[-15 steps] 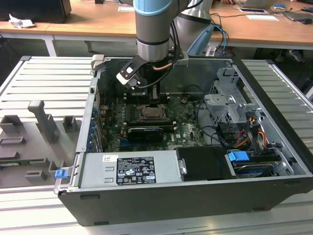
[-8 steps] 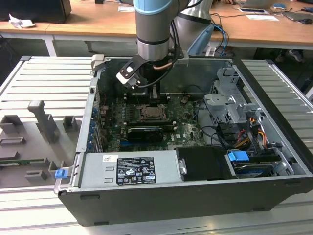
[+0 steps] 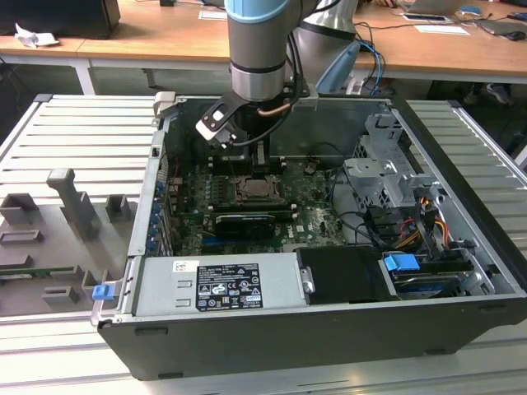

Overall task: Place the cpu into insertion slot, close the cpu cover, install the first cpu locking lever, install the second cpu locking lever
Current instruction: 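Install the first cpu locking lever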

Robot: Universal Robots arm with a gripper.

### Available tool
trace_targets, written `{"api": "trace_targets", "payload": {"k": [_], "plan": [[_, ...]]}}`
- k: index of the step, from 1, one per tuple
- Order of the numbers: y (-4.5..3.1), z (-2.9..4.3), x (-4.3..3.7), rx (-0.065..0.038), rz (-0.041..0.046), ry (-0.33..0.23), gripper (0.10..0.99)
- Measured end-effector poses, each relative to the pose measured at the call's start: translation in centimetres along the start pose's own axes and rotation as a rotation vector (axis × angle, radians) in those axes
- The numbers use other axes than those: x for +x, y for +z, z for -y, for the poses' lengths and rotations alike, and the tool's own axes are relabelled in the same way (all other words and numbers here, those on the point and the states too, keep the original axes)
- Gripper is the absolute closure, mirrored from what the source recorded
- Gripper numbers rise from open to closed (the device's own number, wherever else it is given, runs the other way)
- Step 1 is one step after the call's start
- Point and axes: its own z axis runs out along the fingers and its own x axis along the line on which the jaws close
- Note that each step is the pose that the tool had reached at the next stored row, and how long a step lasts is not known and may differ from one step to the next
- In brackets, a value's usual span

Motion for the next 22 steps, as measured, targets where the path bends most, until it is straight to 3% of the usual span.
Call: {"api": "trace_targets", "payload": {"k": [22], "plan": [[-0.91,-0.06,0.03,0.000,0.0003,0.000,0.980]]}}
